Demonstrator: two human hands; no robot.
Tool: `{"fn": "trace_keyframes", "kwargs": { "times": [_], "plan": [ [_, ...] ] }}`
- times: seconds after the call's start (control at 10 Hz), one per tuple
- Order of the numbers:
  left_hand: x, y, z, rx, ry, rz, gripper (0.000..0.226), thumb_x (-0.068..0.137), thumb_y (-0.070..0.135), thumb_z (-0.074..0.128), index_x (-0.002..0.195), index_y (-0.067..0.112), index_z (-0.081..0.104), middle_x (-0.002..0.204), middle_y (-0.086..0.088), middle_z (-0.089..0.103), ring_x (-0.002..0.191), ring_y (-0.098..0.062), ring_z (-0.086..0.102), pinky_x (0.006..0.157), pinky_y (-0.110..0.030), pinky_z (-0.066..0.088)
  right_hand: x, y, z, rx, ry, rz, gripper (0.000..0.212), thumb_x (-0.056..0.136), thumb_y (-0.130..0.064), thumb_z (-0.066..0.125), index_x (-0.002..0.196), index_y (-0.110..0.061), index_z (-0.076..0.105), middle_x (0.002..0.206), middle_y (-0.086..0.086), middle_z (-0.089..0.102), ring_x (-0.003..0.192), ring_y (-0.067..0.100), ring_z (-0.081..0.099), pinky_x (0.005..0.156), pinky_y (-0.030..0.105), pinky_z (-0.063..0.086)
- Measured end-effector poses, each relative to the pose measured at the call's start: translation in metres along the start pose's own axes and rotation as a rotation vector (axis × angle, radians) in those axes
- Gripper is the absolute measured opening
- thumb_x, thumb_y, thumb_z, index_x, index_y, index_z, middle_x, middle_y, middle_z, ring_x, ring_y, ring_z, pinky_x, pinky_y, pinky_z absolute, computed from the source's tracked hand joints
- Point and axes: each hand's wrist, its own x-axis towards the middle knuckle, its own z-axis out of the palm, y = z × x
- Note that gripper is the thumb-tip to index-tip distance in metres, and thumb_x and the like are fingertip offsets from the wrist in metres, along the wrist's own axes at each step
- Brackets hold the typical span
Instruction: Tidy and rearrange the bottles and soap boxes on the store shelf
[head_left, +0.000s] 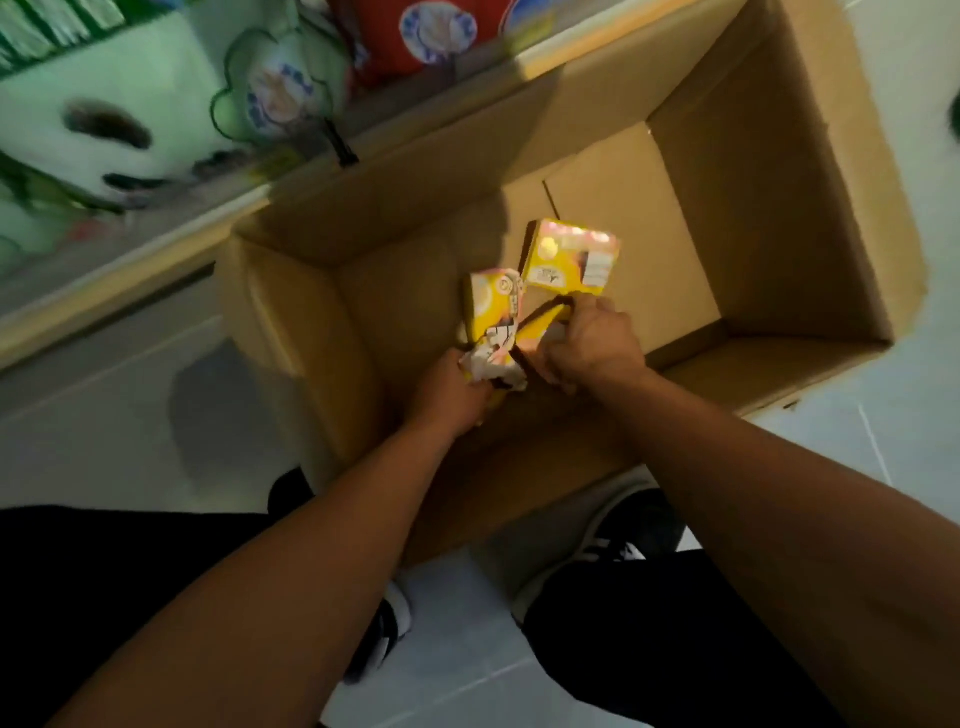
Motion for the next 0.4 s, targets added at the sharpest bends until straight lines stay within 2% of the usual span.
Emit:
{"fn": "trace_keyframes", "kwargs": {
  "times": [0.1,0.2,0.3,0.4],
  "plan": [
    [-0.024,0.016,-0.014,0.001,0.020,0.009,0.041,0.087,0.027,0.063,0.126,0.016,0.056,0.121,-0.008,0.063,0.097,-0.024,0.060,0.063,-0.024,0.036,-0.026,-0.009,-0.018,-0.003,-0.006,0.008,0.073,0.084,-0.056,0.060,0.139,-0.015,0.035,0.135,0.013,0.046,0.124,0.036,0.043,0.099,0.046,0.040],
    [-0.078,0.039,-0.049,-0.021,0.042,0.031,0.030,0.087,0.029,0.061,0.116,0.018,0.062,0.100,-0.001,0.064,0.080,-0.015,0.051,0.062,-0.025,0.038,-0.087,-0.018,-0.046,0.083,-0.026,0.025,0.067,0.088,-0.056,0.055,0.139,-0.014,0.039,0.134,0.015,0.049,0.123,0.036,0.046,0.099,0.044,0.041],
    [-0.155,0.060,-0.102,-0.153,-0.027,-0.023,0.025,0.087,0.033,0.062,0.108,0.020,0.063,0.089,0.006,0.062,0.081,-0.015,0.058,0.074,-0.033,0.048,-0.184,-0.035,-0.091,0.132,-0.080,0.007,0.053,0.089,-0.037,0.061,0.134,-0.012,0.047,0.128,0.015,0.056,0.116,0.035,0.054,0.096,0.042,0.047],
    [-0.239,0.072,-0.159,-0.212,-0.102,-0.057,0.025,0.083,0.032,0.062,0.104,0.018,0.064,0.085,0.000,0.068,0.080,-0.021,0.065,0.078,-0.037,0.052,-0.298,-0.053,-0.137,0.162,-0.116,-0.024,0.042,0.092,-0.033,0.057,0.128,-0.013,0.054,0.125,0.013,0.061,0.113,0.033,0.057,0.092,0.038,0.047]
  ]
}}
